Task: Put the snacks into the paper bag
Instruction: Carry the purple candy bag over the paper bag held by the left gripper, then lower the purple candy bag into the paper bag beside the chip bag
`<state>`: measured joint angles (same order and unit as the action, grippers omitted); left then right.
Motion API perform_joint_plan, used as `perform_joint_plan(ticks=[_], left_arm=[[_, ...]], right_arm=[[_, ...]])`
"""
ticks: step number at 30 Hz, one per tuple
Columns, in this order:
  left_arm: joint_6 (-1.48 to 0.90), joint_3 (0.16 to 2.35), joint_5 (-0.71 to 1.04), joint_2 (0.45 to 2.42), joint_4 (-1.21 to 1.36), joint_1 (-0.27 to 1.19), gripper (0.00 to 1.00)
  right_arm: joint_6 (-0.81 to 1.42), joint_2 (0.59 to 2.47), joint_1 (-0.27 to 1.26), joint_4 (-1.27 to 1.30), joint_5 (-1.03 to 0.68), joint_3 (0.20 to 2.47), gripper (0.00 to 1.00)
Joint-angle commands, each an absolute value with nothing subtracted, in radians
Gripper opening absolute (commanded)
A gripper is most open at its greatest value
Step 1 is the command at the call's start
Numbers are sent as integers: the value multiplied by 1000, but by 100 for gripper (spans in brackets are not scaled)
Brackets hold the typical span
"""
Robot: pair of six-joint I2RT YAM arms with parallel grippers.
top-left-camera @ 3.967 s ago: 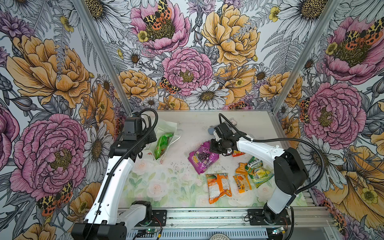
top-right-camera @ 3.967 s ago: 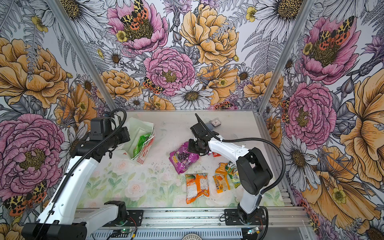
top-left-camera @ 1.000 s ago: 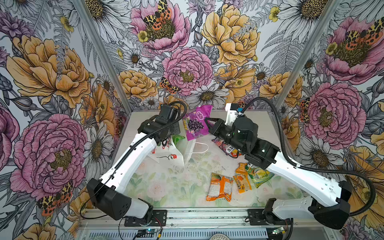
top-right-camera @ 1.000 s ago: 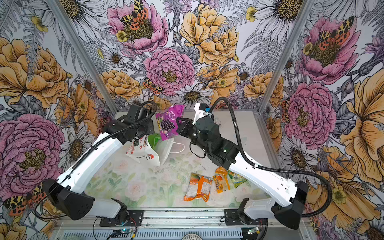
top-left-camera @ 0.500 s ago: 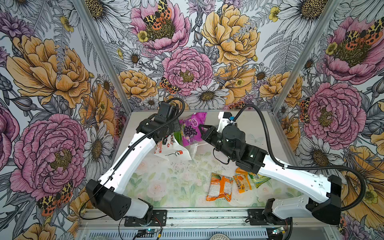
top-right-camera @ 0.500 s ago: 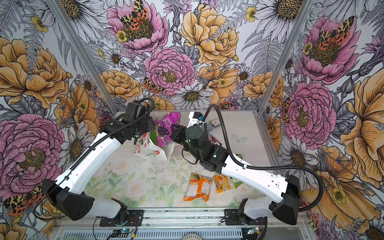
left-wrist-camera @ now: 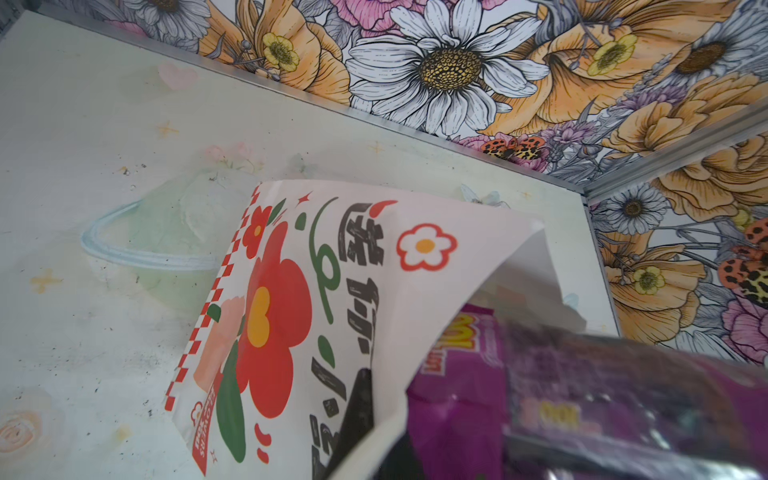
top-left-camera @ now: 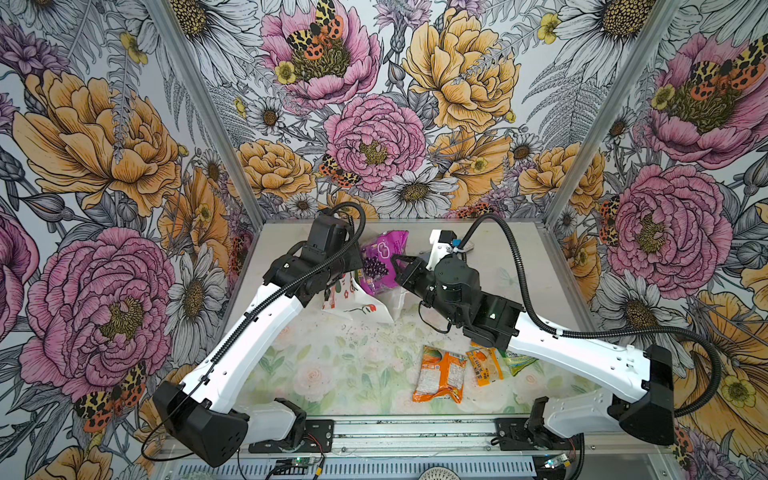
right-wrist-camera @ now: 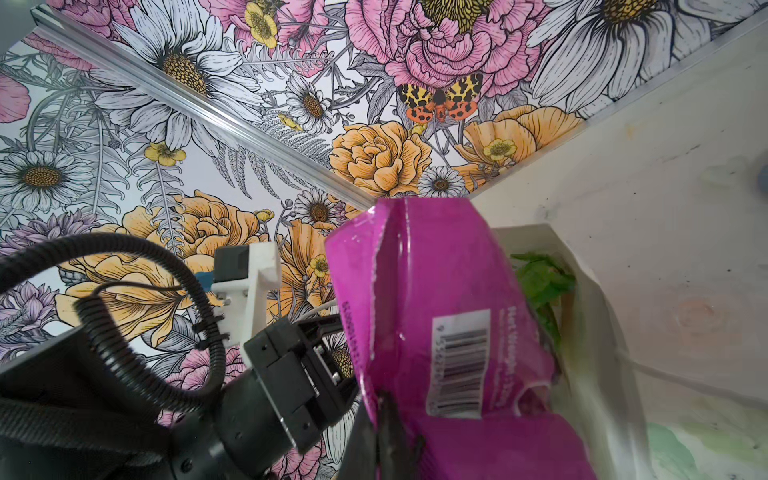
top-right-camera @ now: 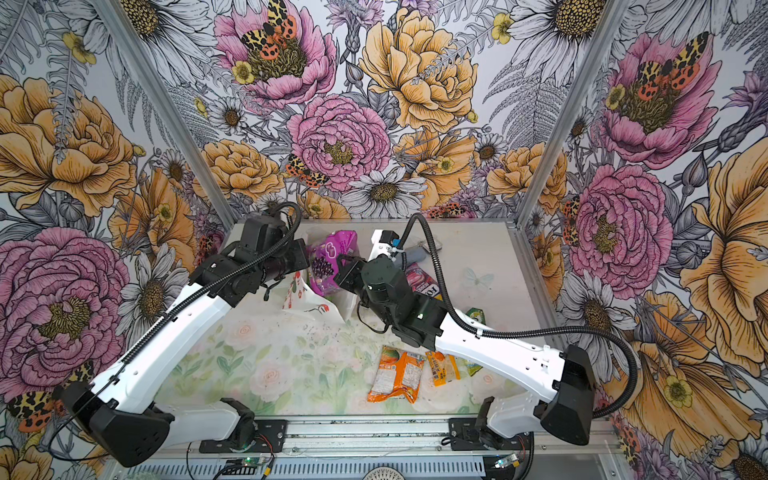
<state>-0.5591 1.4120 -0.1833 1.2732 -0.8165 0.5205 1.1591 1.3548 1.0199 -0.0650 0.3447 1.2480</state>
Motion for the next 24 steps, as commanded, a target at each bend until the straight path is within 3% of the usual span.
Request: perform_joint_plan(ticks=[1, 14, 24], left_arm=[[-532, 1387, -167, 1225, -690, 569, 0], [-477, 1315, -147, 1200, -597, 674, 0], [-450, 1309, -188, 1200, -596, 698, 0]], right_arm=[[1164, 1340, 1016, 113, 361, 1255, 0], [1195, 1411, 1000, 161, 306, 1234, 0], [1226, 1453, 1007, 5, 479, 1238, 0]])
